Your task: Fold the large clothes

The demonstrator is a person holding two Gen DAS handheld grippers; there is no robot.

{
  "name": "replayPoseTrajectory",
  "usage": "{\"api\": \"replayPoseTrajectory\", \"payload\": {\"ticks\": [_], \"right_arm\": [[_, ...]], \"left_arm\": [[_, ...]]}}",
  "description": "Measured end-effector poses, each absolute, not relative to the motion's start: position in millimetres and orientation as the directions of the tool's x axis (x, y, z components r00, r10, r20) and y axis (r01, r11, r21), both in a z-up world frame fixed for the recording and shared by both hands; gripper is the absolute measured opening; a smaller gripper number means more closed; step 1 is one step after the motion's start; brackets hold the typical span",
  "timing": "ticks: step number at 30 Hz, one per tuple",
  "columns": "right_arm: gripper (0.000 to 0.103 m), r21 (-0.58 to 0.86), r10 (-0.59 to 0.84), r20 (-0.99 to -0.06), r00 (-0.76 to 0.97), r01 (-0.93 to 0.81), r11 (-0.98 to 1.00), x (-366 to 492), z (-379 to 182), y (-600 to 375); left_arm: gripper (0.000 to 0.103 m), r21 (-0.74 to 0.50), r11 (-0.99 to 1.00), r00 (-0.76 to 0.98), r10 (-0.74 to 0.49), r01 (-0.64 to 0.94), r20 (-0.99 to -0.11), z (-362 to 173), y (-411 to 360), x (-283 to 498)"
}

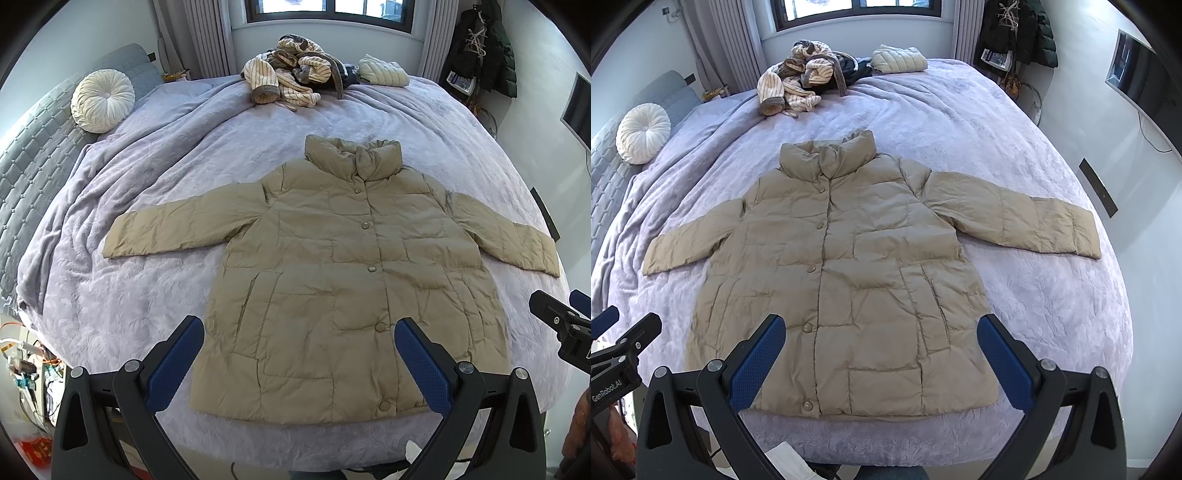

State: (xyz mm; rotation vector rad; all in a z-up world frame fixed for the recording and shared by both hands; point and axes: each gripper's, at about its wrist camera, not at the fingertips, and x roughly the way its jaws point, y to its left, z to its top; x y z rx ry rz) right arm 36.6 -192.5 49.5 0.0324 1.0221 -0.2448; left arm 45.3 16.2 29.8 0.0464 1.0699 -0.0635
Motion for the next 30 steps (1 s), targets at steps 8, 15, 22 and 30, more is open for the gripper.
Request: {"api": "replayPoseTrajectory", "payload": {"ticks": [8,15,22,30], "right_arm": [[0.103,-0.094,-0.197,-0.837,0.51,0.22,0.971,36,49,-192],[0.103,-0.089,-0.191,-0.843,0.503,0.22,0.971,38,49,-193],[0.103,-0.091,-0.194,-0.842,0.504,0.221,0.971,38,44,-189],[0.103,-0.164,-0.262,-0.797,0.544,0.222,0.961,52,40,-178]], "left_arm": [[0.103,0.008,0.997,0.477,-0.03,0.077,-0.879,28,15,46],[0.103,0.007,0.997,0.476,-0.03,0.077,-0.879,28,14,46],[0.103,-0.003,0.997,0.47,-0.039,0.076,-0.882,23,14,51],[0.103,-0.036,0.996,0.435,-0.068,0.08,-0.898,9,35,63]]}}
